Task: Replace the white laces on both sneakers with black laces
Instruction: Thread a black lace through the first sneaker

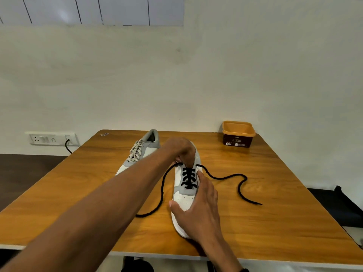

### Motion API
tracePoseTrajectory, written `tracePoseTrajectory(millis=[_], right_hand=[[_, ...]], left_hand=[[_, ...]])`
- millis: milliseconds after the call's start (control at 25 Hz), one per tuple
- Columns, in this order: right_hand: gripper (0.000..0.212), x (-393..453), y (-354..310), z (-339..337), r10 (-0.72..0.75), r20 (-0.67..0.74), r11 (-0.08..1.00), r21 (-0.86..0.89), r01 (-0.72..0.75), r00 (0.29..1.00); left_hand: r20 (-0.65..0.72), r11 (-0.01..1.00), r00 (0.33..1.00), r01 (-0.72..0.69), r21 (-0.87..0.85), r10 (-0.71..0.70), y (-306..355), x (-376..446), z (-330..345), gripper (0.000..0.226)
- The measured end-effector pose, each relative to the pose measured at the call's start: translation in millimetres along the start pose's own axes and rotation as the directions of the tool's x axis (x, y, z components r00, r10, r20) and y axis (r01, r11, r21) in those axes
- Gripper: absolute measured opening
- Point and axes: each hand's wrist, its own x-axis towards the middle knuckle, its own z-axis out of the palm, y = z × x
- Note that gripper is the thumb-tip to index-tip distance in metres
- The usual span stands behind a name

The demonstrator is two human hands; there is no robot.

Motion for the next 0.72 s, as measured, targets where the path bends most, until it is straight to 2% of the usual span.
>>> tracePoseTrajectory(millis=[80, 160, 280, 440, 520, 600, 640, 720], right_hand=[[0.113, -2.7, -1.3, -1.8, 0.022, 0.018, 0.999, -0.030, -0.022, 1.000], [0.110, -2.8, -1.9, -0.6, 0.008, 0.018, 0.998, -0.066, -0.007, 1.000], [0.109, -2.1, 0.2, 2.9, 0.016, 0.007, 0.996, -0.086, -0.015, 1.000], [0.110, -0.1, -3.1, 3.6, 0.084, 0.032, 0.993, -0.081, -0.081, 0.996], [0.108, 0.5, -3.2, 8.0, 0.095, 0.011, 0.991, -0.099, -0.093, 0.995], [0.107, 2.4, -3.5, 10.0, 0.114, -0.004, 0.987, -0.117, -0.114, 0.993], [0.107, 3.2, -5.0, 9.6, 0.126, -0.004, 0.985, -0.120, -0.126, 0.992], [0.110, 5.2, -9.7, 8.3, 0.162, 0.005, 0.978, -0.132, -0.160, 0.987]], left_hand=[[0.008, 0.997, 0.999, -0.035, -0.065, 0.035, -2.5, 1.0, -1.0, 0.014], [-0.055, 0.992, 0.995, -0.092, -0.087, 0.087, -5.9, -7.9, 0.8, 0.014], [-0.282, 0.983, 0.942, -0.180, 0.032, 0.182, -17.7, -30.5, 1.4, 0.017], [-0.599, 0.933, 0.748, -0.360, -0.003, 0.287, -25.0, -70.8, 30.9, 0.011], [-0.681, 0.882, 0.616, -0.460, 0.099, 0.397, -13.3, -84.6, 55.5, 0.009], [-0.723, 0.860, 0.512, -0.454, 0.231, 0.465, -8.3, -81.8, 68.1, 0.008], [-0.765, 0.862, 0.474, -0.463, 0.205, 0.436, -12.1, -74.0, 71.9, 0.007], [-0.847, 0.833, 0.454, -0.553, -0.025, 0.276, -23.2, -56.2, 80.5, 0.012]])
